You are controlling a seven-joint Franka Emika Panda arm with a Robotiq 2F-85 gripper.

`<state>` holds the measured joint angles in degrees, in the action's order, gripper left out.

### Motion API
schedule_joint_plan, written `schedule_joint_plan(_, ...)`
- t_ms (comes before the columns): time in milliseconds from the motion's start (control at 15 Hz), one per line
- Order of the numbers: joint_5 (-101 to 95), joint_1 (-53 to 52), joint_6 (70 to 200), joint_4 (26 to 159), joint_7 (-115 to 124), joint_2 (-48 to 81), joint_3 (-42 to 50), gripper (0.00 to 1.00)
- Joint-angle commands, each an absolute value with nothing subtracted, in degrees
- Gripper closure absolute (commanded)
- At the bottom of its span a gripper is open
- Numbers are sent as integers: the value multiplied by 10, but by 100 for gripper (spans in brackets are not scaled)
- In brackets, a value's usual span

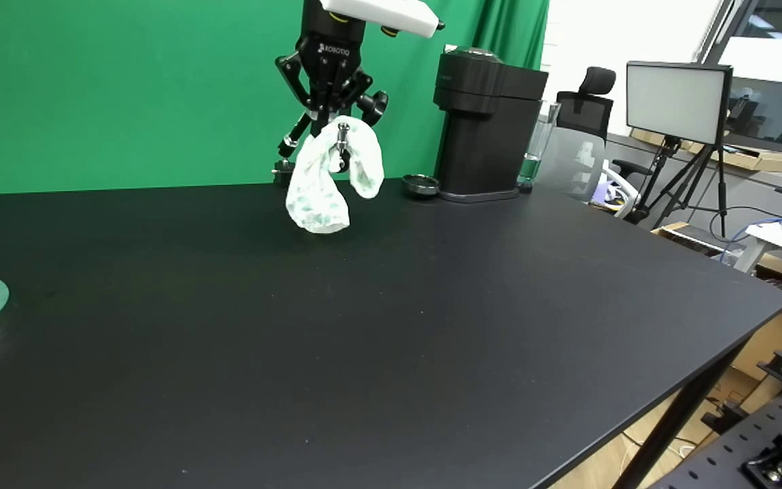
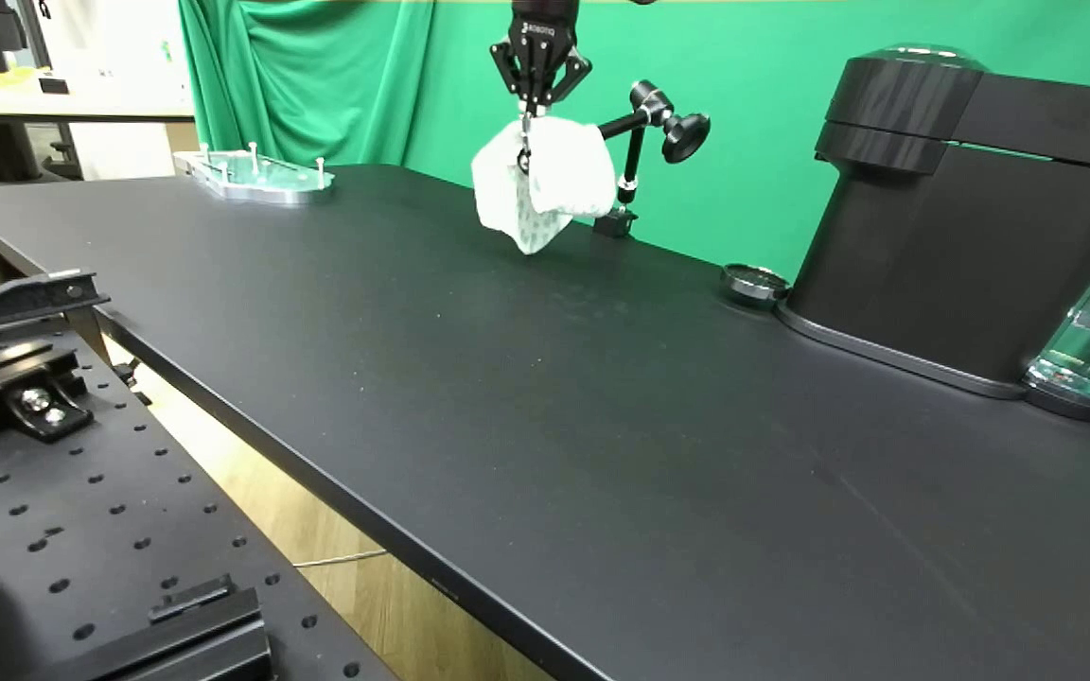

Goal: Place the white cloth on the table

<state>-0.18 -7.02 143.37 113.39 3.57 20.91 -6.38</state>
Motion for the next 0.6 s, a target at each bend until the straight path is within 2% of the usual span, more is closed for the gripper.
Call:
schedule_joint_plan(0, 28, -70, 1405, 1144, -3, 197, -86, 100)
schedule_joint_plan(533, 54, -80, 1329, 1156, -87, 217, -132, 100)
